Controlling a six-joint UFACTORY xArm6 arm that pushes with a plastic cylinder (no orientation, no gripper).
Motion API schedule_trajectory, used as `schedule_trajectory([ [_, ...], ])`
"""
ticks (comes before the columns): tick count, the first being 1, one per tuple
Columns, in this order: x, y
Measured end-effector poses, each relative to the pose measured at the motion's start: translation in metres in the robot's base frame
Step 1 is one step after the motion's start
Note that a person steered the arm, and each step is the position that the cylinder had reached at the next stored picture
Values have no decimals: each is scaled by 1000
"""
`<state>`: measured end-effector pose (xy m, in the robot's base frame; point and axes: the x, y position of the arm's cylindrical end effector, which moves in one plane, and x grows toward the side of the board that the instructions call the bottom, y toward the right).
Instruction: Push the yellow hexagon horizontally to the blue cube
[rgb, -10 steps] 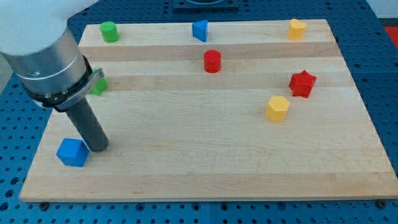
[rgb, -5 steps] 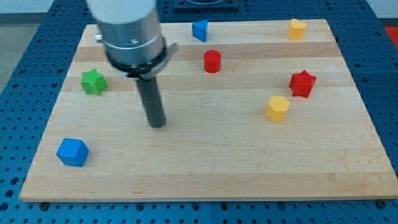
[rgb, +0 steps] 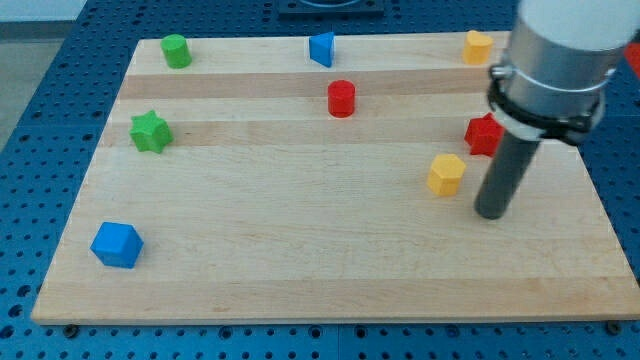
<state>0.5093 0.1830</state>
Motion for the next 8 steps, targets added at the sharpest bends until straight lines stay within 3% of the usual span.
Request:
schedule_trajectory([
  [4, -45, 13],
  [8, -45, -53],
])
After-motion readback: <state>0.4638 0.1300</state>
